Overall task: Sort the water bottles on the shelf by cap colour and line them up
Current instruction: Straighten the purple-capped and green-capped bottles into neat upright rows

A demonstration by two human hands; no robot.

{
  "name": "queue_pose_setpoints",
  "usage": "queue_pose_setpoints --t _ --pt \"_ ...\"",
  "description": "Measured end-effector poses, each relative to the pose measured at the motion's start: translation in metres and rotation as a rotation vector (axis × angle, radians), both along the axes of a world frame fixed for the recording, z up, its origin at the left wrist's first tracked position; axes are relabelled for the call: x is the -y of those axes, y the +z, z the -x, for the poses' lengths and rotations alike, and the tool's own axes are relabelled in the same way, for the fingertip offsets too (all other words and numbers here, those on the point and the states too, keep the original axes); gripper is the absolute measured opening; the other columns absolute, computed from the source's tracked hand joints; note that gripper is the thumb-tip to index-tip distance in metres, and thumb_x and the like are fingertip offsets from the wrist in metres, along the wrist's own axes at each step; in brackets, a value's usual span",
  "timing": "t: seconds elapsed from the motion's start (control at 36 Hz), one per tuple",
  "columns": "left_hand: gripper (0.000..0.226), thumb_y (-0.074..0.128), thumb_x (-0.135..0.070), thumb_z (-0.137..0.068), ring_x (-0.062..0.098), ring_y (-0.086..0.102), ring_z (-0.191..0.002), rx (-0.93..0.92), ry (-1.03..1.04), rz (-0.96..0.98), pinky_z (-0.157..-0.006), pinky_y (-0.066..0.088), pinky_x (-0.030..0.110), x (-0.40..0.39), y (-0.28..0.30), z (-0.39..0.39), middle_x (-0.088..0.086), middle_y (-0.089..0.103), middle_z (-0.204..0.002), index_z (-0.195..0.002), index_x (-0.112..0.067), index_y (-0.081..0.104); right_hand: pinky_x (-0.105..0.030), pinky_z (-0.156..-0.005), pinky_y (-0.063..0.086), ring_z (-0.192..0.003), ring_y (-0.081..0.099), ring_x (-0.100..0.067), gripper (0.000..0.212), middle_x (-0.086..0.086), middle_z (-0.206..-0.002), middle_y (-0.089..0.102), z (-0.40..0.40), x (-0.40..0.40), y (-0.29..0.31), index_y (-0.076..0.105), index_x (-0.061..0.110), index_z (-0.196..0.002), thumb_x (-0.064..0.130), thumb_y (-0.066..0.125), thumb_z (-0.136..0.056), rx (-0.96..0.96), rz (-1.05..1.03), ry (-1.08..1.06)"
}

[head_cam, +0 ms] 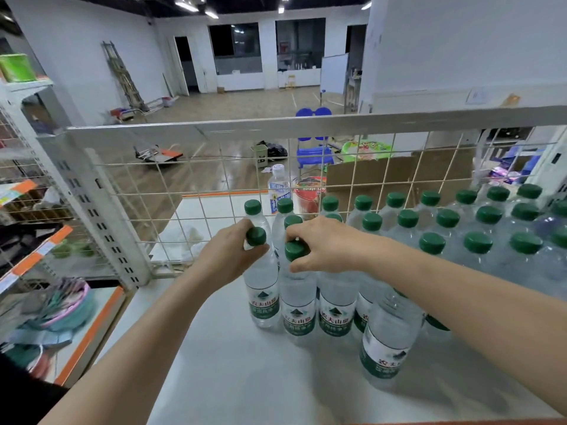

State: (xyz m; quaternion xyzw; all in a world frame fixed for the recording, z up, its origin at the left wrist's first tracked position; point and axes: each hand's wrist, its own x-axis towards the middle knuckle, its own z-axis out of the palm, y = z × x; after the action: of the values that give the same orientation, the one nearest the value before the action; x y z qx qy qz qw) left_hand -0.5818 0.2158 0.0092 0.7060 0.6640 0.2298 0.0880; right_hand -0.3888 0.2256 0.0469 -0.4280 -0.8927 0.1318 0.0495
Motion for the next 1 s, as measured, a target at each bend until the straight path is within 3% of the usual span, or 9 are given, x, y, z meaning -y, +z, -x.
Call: queue_pose_setpoints --t 0.08,0.22,0.31,0.5,0.58,0.67,0.86,0.92,1.0 --pt "0.026 0.060 -0.038 -0.090 0.006 0.048 -0.067 0.026 -0.001 -0.002 -0.047 0.033 0.017 -0.002 -0.001 0.006 -0.009 0.050 -0.078 -0.100 -0.018 0.049 -0.032 -0.072 0.040 -0.087 0.050 -0.017 0.027 0.008 -0.089 0.053 -0.003 -0.001 0.002 0.051 0.024 -0.100 0.037 0.068 -0.085 0.028 0.010 0.010" --pt "0.029 0.059 -0.040 -0.091 0.021 0.053 -0.077 0.052 0.044 -0.015 -0.055 0.036 0.027 -0.005 -0.004 0.008 -0.001 0.055 -0.084 -0.108 -0.019 0.050 -0.033 -0.076 0.045 -0.090 0.052 -0.017 0.031 0.004 -0.098 0.058 -0.004 0.000 0.003 0.055 0.022 -0.109 0.037 0.068 -0.085 0.027 0.016 0.013" --pt "0.029 0.057 -0.040 -0.092 0.023 0.052 -0.080 0.067 0.064 -0.008 -0.064 0.036 0.032 -0.008 -0.005 0.008 -0.001 0.054 -0.084 -0.109 -0.018 0.049 -0.033 -0.075 0.044 -0.089 0.052 -0.018 0.032 0.005 -0.096 0.058 -0.003 0.001 0.002 0.056 0.023 -0.108 0.040 0.068 -0.084 0.056 -0.018 0.012" --pt "0.031 0.054 -0.038 -0.094 0.025 0.052 -0.079 0.083 0.025 0.036 -0.067 0.039 0.033 -0.016 -0.004 0.007 0.000 0.054 -0.085 -0.114 -0.016 0.046 -0.031 -0.067 0.035 -0.085 0.049 -0.017 0.025 0.013 -0.079 0.047 -0.007 0.002 0.007 0.047 0.027 -0.095 0.038 0.067 -0.085 0.080 -0.017 -0.016" --pt "0.034 0.052 -0.037 -0.095 0.023 0.049 -0.078 0.071 -0.005 0.063 -0.068 0.036 0.031 -0.016 -0.001 0.002 -0.001 0.051 -0.086 -0.120 -0.016 0.044 -0.030 -0.064 0.033 -0.084 0.047 -0.016 0.027 0.016 -0.077 0.044 -0.007 0.002 0.007 0.051 0.025 -0.103 0.040 0.066 -0.086 0.080 -0.022 -0.020" --pt "0.038 0.052 -0.036 -0.095 0.022 0.048 -0.082 0.063 -0.007 0.075 -0.070 0.035 0.030 -0.016 0.001 0.000 0.007 0.058 -0.103 -0.126 -0.016 0.042 -0.027 -0.059 0.032 -0.085 0.047 -0.016 0.033 0.017 -0.077 0.043 -0.005 0.004 0.008 0.053 0.024 -0.112 0.041 0.065 -0.087 0.082 -0.031 -0.035" --pt "0.033 0.054 -0.039 -0.094 0.022 0.052 -0.092 0.140 0.059 0.048 -0.073 0.039 0.032 -0.013 -0.008 -0.002 0.006 0.060 -0.120 -0.113 -0.014 0.046 -0.032 -0.073 0.040 -0.091 0.050 -0.016 0.041 0.006 -0.102 0.055 -0.007 0.009 0.007 0.052 0.025 -0.120 0.044 0.066 -0.086 0.057 0.024 -0.065" --pt "0.040 0.058 -0.041 -0.091 0.022 0.054 -0.103 0.169 0.075 0.051 -0.078 0.043 0.033 -0.012 -0.010 0.000 0.005 0.058 -0.124 -0.118 -0.013 0.047 -0.032 -0.080 0.045 -0.093 0.053 -0.015 0.047 0.005 -0.113 0.058 -0.010 0.010 0.010 0.052 0.026 -0.124 0.044 0.069 -0.084 0.023 0.072 -0.079" --pt "0.053 0.061 -0.044 -0.088 0.023 0.054 -0.108 0.179 0.127 0.037 -0.082 0.045 0.034 -0.009 -0.009 0.001 0.007 0.054 -0.129 -0.127 -0.012 0.044 -0.032 -0.085 0.051 -0.094 0.059 -0.014 0.047 0.005 -0.110 0.061 -0.017 0.010 0.020 0.054 0.030 -0.125 0.042 0.071 -0.083 -0.039 0.107 -0.109"
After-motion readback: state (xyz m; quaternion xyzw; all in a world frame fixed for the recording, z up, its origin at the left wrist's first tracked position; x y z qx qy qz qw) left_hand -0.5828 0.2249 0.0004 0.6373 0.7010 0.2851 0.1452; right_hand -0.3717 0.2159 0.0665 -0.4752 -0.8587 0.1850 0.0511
